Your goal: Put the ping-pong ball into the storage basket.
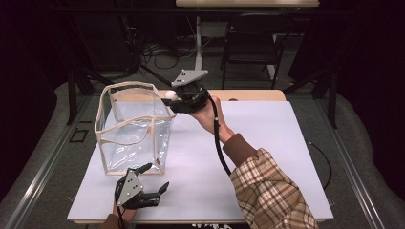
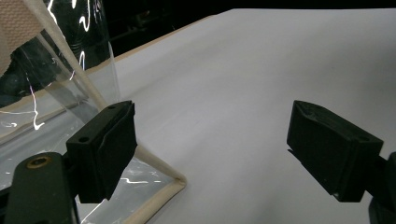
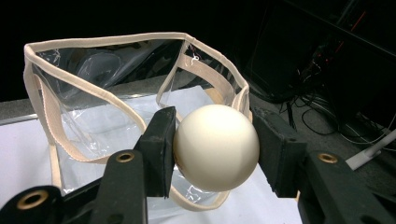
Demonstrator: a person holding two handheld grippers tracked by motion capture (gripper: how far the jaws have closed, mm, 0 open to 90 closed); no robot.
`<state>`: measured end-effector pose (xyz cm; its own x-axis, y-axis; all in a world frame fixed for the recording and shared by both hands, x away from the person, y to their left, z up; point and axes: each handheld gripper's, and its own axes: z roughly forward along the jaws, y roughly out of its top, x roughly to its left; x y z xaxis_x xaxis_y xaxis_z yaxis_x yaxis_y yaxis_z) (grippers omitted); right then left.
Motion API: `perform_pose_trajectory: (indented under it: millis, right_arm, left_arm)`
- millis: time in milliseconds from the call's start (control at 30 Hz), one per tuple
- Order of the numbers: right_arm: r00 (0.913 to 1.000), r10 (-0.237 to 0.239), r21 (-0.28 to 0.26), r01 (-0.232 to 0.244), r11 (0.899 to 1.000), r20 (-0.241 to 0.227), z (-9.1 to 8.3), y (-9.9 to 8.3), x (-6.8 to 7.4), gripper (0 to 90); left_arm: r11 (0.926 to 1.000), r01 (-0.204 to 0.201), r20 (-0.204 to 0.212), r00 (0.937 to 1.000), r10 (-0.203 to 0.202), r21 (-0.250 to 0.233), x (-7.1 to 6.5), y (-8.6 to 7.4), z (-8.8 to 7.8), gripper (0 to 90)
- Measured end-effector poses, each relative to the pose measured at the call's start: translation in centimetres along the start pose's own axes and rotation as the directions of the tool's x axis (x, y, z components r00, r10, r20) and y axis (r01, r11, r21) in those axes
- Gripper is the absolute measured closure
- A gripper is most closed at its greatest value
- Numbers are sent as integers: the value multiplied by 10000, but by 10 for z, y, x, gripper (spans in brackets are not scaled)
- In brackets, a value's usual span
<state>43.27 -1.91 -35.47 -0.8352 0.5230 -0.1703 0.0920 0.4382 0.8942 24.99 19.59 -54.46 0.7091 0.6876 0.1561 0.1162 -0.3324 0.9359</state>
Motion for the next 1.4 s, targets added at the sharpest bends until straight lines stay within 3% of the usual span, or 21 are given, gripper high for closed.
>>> perform_pose_trajectory:
  millis: [1033, 1400]
  right_arm:
    - [9998, -140, 210, 143, 9997, -151, 20, 14, 8, 513]
    - [9995, -161, 553, 176, 9983, -260, 36, 15, 11, 513]
  left_arm:
    - [10000, -34, 16, 10000, 34, -35, 0, 0, 0, 158]
    - [10000, -41, 76, 10000, 42, -64, 1, 0, 0, 157]
